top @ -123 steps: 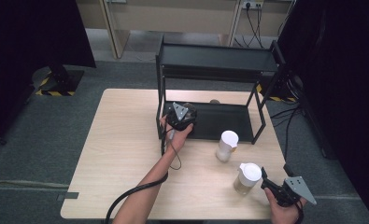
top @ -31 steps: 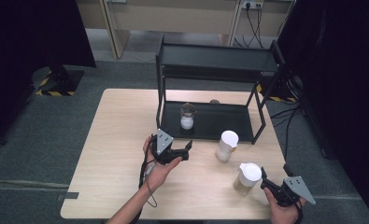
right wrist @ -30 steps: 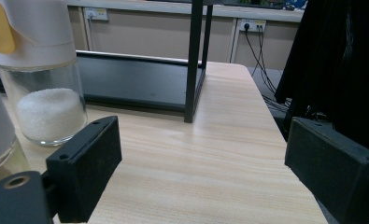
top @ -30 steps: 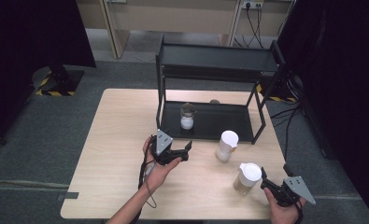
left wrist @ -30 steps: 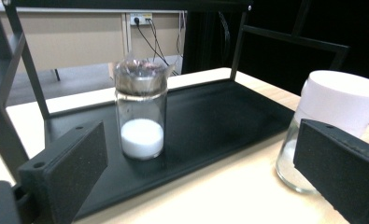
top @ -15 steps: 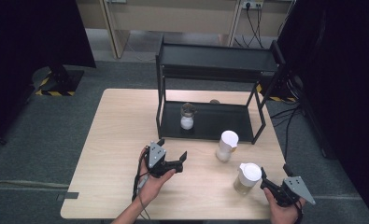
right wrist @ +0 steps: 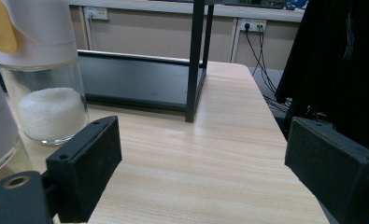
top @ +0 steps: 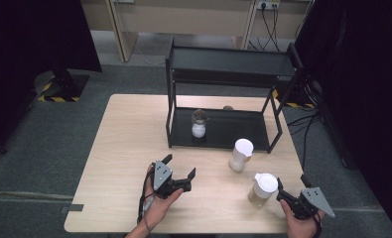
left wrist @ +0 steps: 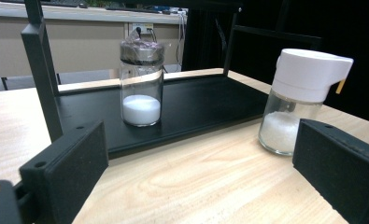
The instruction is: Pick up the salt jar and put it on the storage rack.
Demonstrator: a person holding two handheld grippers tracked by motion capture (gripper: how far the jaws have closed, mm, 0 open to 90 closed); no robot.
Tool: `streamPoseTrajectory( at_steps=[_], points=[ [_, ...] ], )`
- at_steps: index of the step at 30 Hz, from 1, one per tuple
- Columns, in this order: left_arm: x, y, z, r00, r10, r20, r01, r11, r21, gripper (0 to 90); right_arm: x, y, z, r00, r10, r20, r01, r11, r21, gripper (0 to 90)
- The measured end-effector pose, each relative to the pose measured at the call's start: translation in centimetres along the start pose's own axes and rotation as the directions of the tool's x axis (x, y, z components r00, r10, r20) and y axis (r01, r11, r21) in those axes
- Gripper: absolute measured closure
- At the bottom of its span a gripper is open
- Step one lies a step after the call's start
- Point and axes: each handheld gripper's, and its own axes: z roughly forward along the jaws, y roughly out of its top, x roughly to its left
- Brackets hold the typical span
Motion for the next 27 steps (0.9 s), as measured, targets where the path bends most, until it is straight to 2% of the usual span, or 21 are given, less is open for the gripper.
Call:
streamPoseTrajectory(
  at_steps=[5,18,27],
  points=[
    [-0.2,-0.9,-0.4,1.0,0.003,0.004,-0.003,1.0,0.002,2.9,0.0,0.0,0.0,1.0,-0.002,0.0,0.002,1.0,0.0,11.0],
    [-0.3,-2.0,-1.5,0.9999,-0.017,0.002,0.017,0.9999,0.002,2.9,0.0,0.0,0.0,1.0,-0.002,-0.003,0.002,1.0,0.001,11.0],
    [-0.4,-2.9,-1.7,0.9999,-0.01,0.0,0.01,0.9997,0.021,2.9,0.0,0.0,0.0,1.0,-0.005,-0.006,0.005,1.0,0.003,10.9]
  ],
)
